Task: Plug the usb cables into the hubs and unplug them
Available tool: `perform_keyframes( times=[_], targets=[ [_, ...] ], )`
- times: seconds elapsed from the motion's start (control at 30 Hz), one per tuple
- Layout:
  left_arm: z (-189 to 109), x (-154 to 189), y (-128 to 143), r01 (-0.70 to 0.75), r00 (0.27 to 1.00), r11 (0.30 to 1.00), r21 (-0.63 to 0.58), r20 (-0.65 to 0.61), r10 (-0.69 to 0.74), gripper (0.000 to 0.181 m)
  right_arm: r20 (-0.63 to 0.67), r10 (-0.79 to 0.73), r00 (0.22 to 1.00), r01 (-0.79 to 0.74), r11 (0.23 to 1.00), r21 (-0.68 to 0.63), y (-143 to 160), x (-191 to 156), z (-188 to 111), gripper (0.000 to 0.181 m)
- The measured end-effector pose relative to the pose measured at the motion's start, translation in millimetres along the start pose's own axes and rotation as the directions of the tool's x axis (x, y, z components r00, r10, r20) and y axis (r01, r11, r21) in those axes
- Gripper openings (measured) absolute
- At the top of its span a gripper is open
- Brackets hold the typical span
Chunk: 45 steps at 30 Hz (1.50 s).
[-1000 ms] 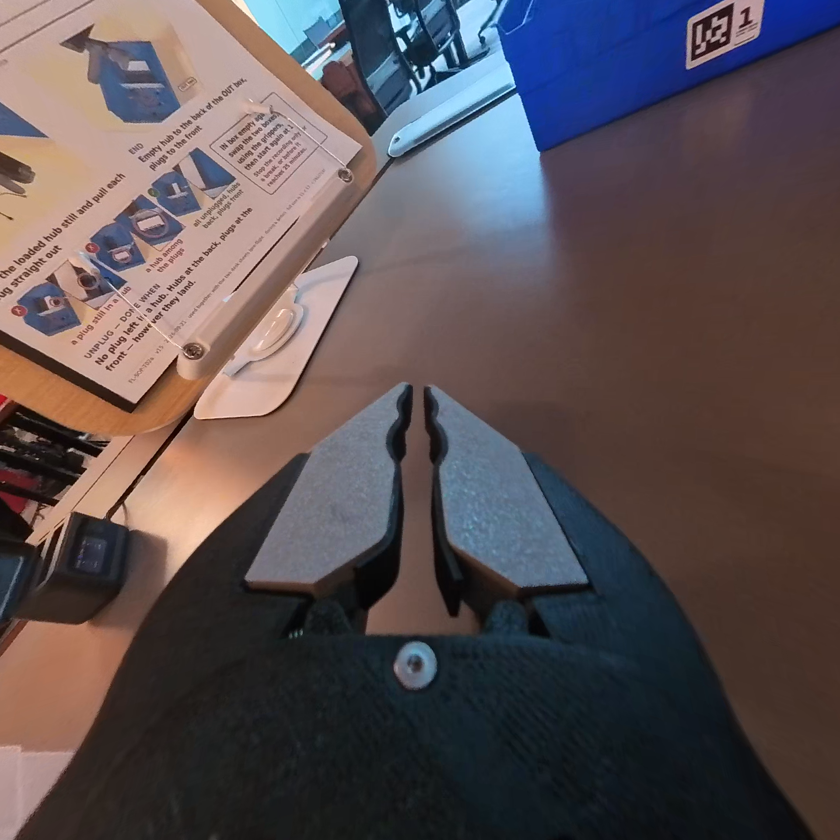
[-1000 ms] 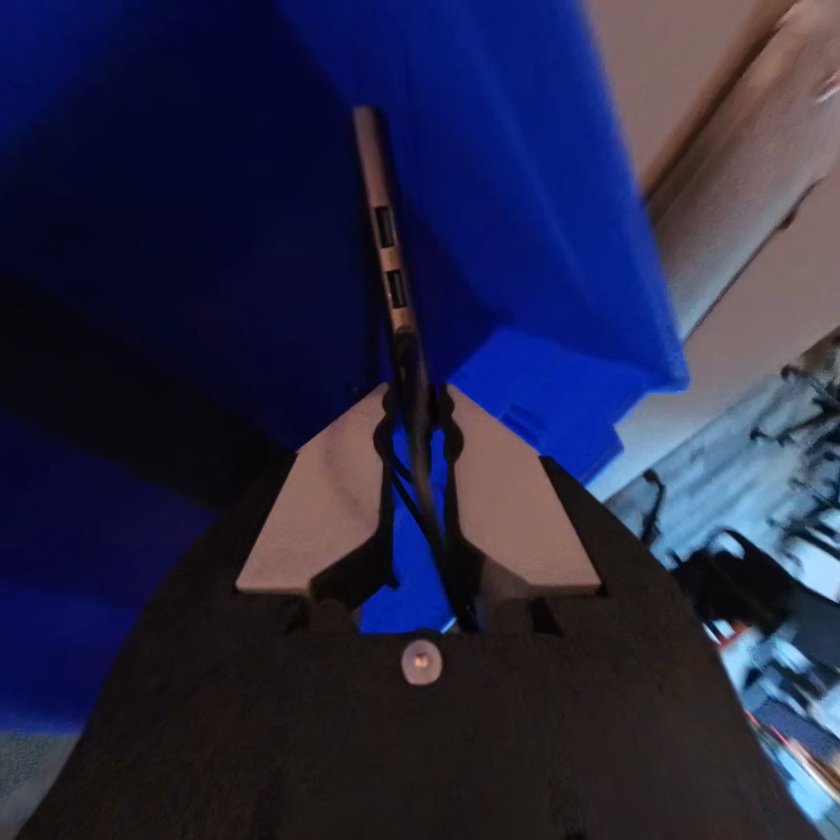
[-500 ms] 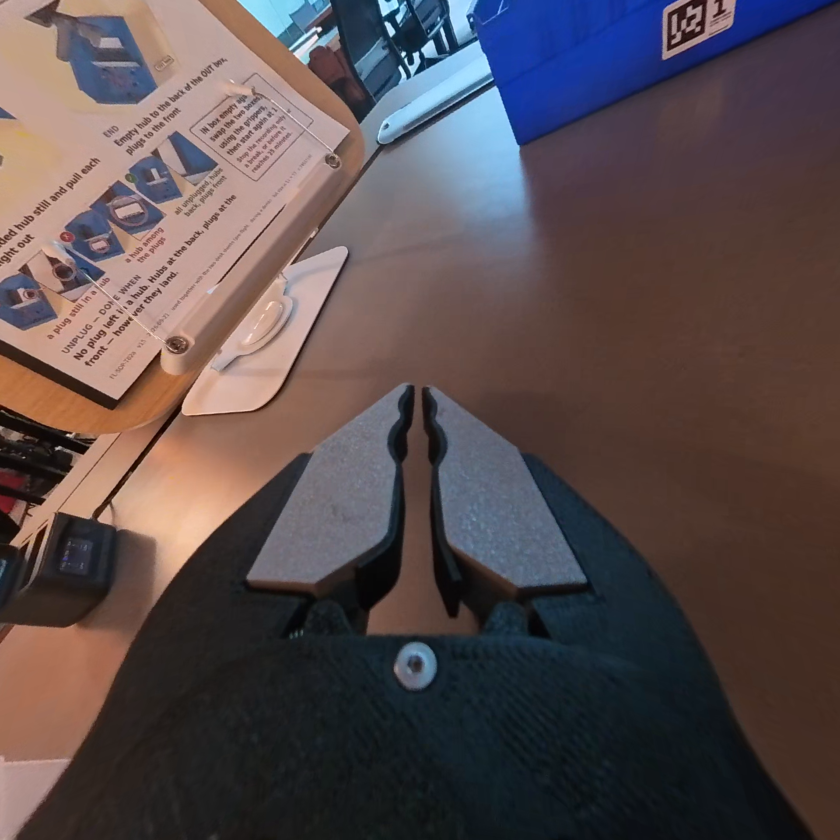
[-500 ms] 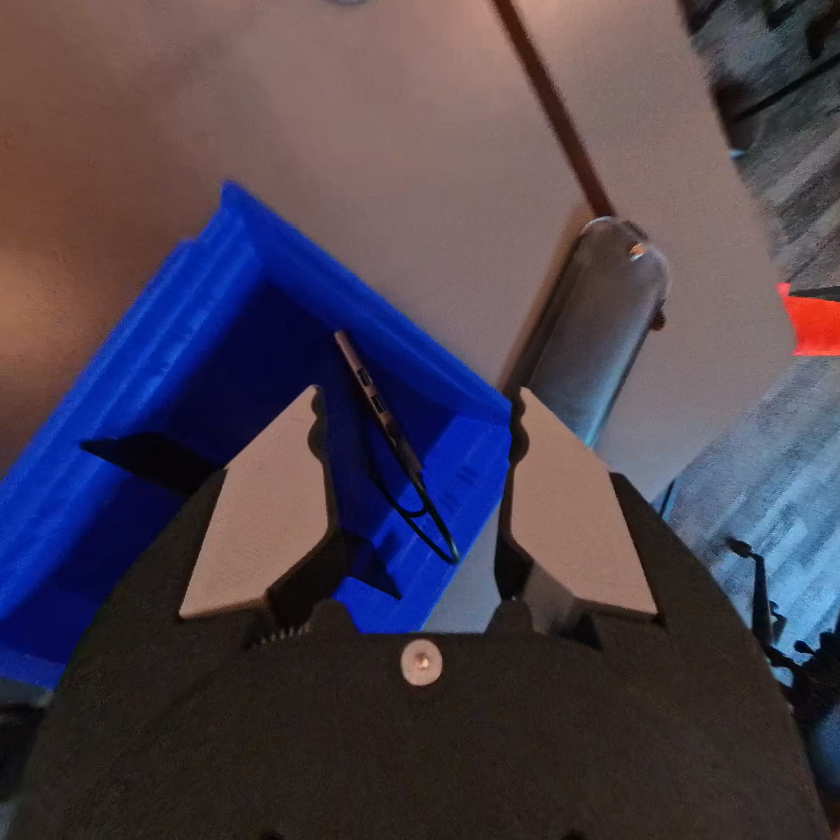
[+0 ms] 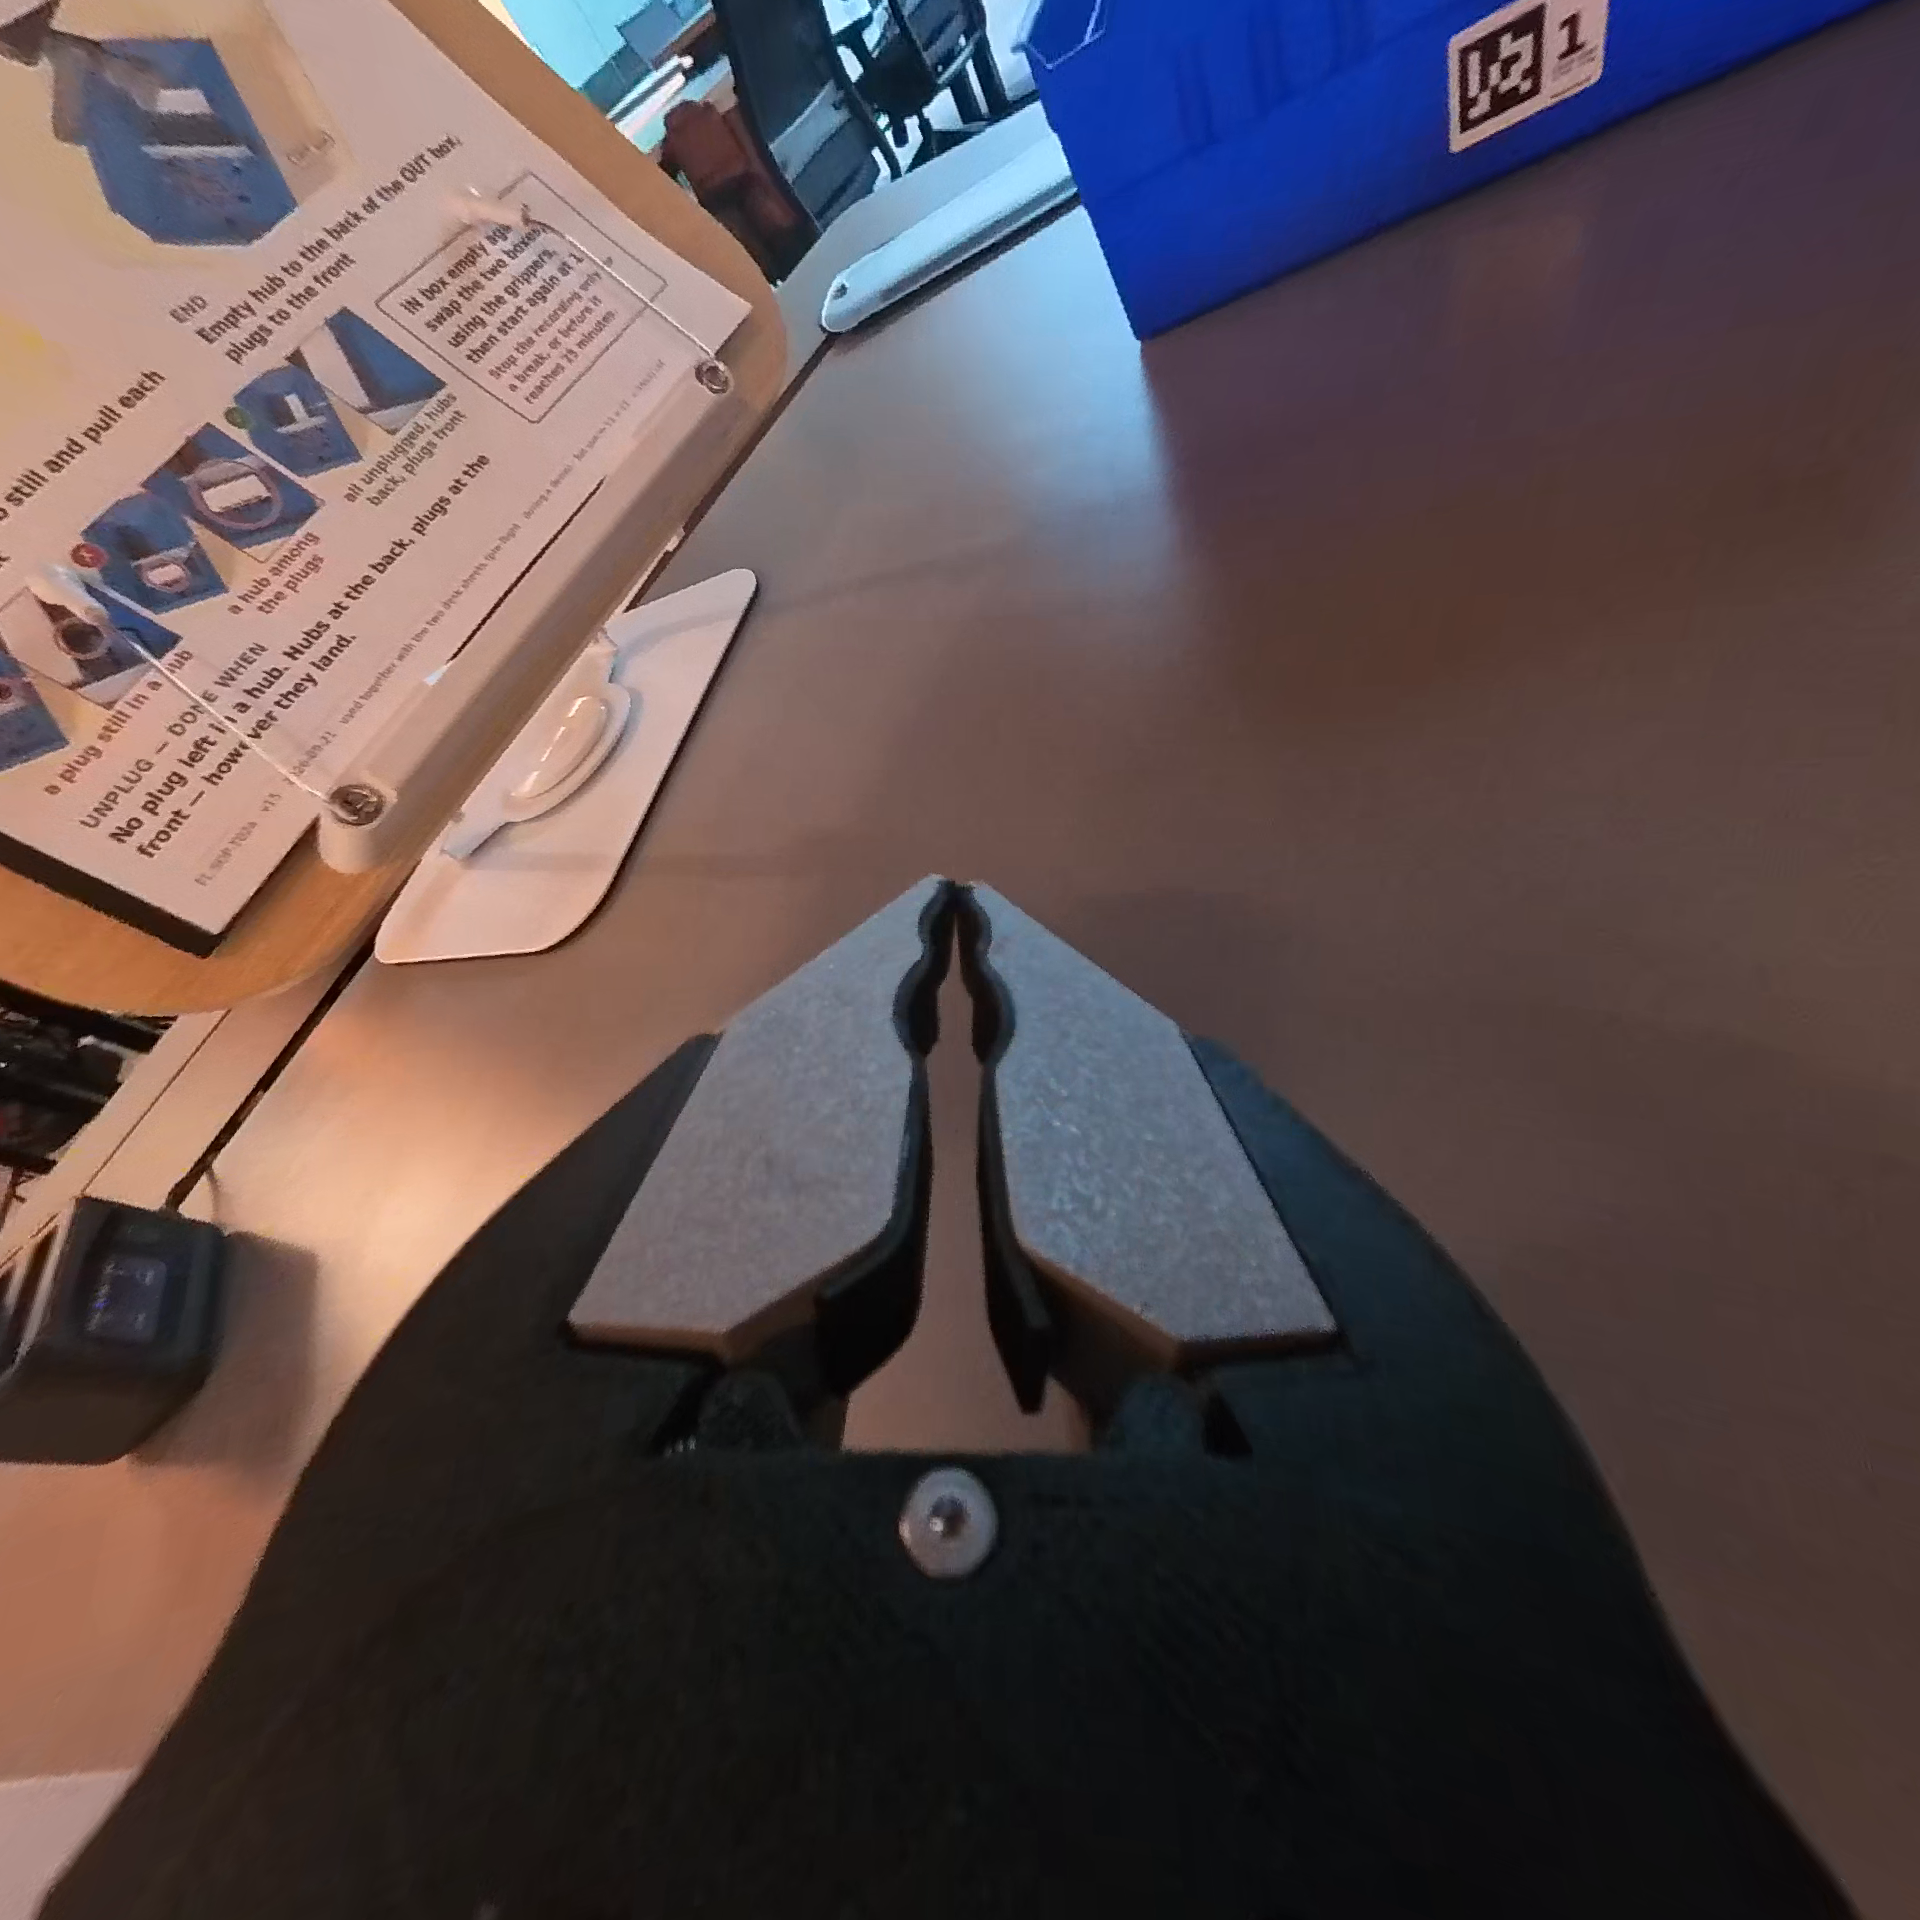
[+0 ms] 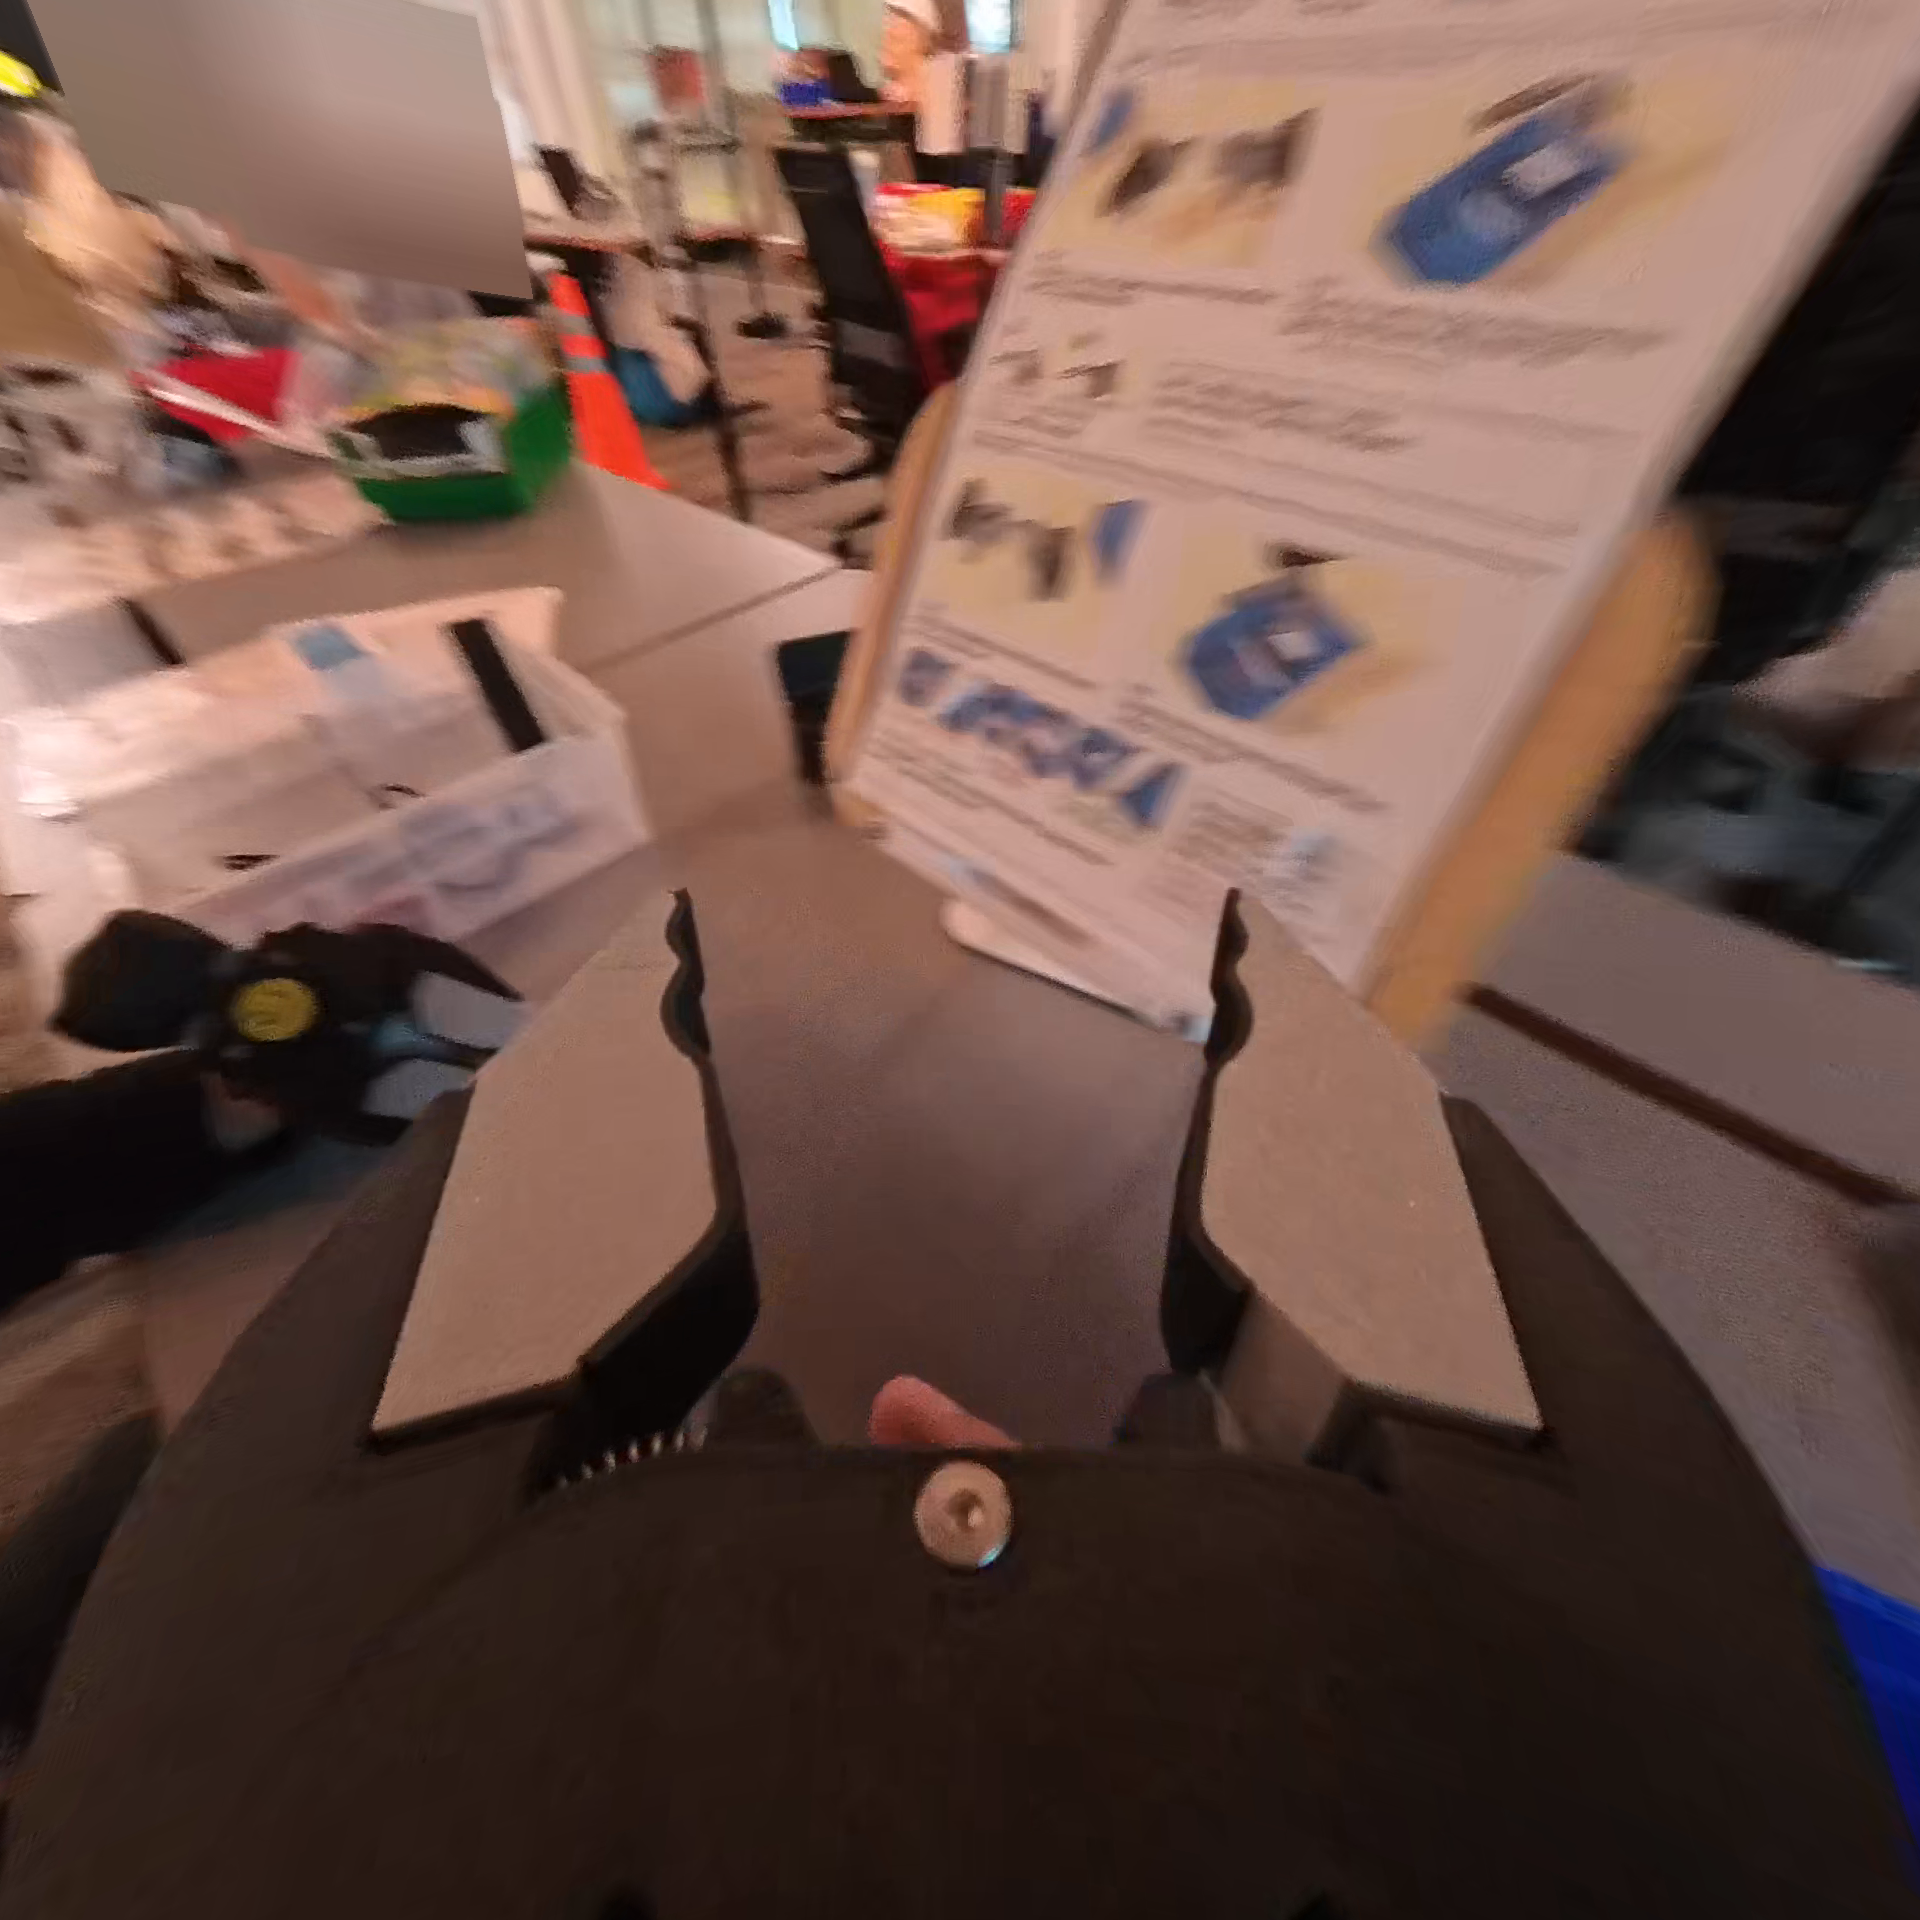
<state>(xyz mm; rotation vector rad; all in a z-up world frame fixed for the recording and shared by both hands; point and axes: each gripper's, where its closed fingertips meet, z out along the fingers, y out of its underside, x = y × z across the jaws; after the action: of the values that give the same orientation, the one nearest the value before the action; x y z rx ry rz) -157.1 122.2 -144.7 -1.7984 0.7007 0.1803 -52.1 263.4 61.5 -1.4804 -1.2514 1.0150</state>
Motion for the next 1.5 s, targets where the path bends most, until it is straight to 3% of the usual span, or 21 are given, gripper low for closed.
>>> perform_keyframes(
  times=[0.13, 0.2, 0.3, 0.4, 0.57, 0.73, 0.83, 0.87, 0.93, 0.97, 1.1, 1.27, 1.33, 1.37, 1.43, 1.5],
  targets=[
    [-3, -5, 3, 0.045, 0.999, 0.999, -0.005, 0.006, -0.045, 0.000, 0.162, 0.049, 0.986, -0.040, 0.998, -0.054, 73, -66, 85, 0.093],
    [-4, -6, 4, 0.055, 0.998, 0.998, -0.004, 0.011, -0.055, 0.000, 0.182, 0.047, 0.982, -0.033, 0.996, -0.077, 111, -77, 121, 0.087],
    [-5, -6, 4, 0.067, 0.998, 0.998, 0.000, 0.006, -0.067, 0.000, 0.182, 0.084, 0.980, -0.072, 0.995, -0.072, 145, -76, 155, 0.077],
    [-5, -12, 7, 0.078, 0.996, 0.997, -0.022, 0.033, -0.077, 0.005, 0.264, 0.109, 0.958, -0.080, 0.990, -0.119, 160, -87, 164, 0.083],
    [-20, -42, 12, 0.191, 0.951, 0.976, -0.107, 0.266, -0.157, 0.029, 0.199, 0.030, 0.980, -0.007, 0.993, -0.116, 165, -83, 168, 0.070],
    [-87, -67, -39, 0.102, 0.954, 0.988, -0.114, 0.293, -0.065, 0.033, 0.268, 0.060, 0.962, -0.029, 0.993, -0.119, 165, -98, 167, 0.068],
    [-139, -116, -31, -0.048, 0.958, 0.947, -0.318, 0.255, 0.134, 0.034, 0.311, 0.076, 0.947, -0.043, 0.993, -0.113, 163, -109, 166, 0.066],
    [-154, -136, -14, -0.072, 0.960, 0.904, -0.422, 0.216, 0.177, 0.037, 0.319, 0.072, 0.945, -0.038, 0.993, -0.111, 163, -111, 166, 0.065],
    [-180, -161, 33, -0.096, 0.983, 0.792, -0.603, 0.069, 0.172, 0.066, 0.334, 0.064, 0.940, -0.027, 0.993, -0.113, 163, -116, 166, 0.065],
    [-191, -176, 60, -0.108, 0.985, 0.722, -0.683, 0.025, 0.172, 0.071, 0.341, 0.060, 0.938, -0.022, 0.993, -0.115, 164, -118, 166, 0.064],
    [-214, -221, 150, -0.195, 0.972, 0.477, -0.857, -0.103, 0.212, 0.058, 0.349, 0.056, 0.935, -0.015, 0.993, -0.119, 164, -120, 167, 0.063],
    [-203, -228, 214, -0.319, 0.942, 0.279, -0.906, -0.269, 0.203, 0.064, 0.362, 0.106, 0.926, -0.068, 0.991, -0.116, 162, -116, 165, 0.063],
    [-212, -236, 238, -0.409, 0.894, 0.107, -0.906, -0.374, 0.249, 0.065, 0.370, 0.131, 0.920, -0.095, 0.989, -0.115, 161, -115, 165, 0.062],
    [-214, -240, 245, -0.439, 0.875, 0.077, -0.895, -0.406, 0.262, 0.057, 0.374, 0.141, 0.917, -0.106, 0.988, -0.114, 160, -114, 165, 0.061],
    [-220, -258, 252, -0.483, 0.806, -0.053, -0.874, -0.467, 0.363, 0.037, 0.379, 0.155, 0.912, -0.121, 0.986, -0.112, 159, -113, 164, 0.060],
    [-223, -269, 256, -0.537, 0.681, -0.204, -0.819, -0.563, 0.469, 0.033, 0.389, 0.166, 0.906, -0.131, 0.985, -0.113, 159, -114, 164, 0.058]
  ],
)
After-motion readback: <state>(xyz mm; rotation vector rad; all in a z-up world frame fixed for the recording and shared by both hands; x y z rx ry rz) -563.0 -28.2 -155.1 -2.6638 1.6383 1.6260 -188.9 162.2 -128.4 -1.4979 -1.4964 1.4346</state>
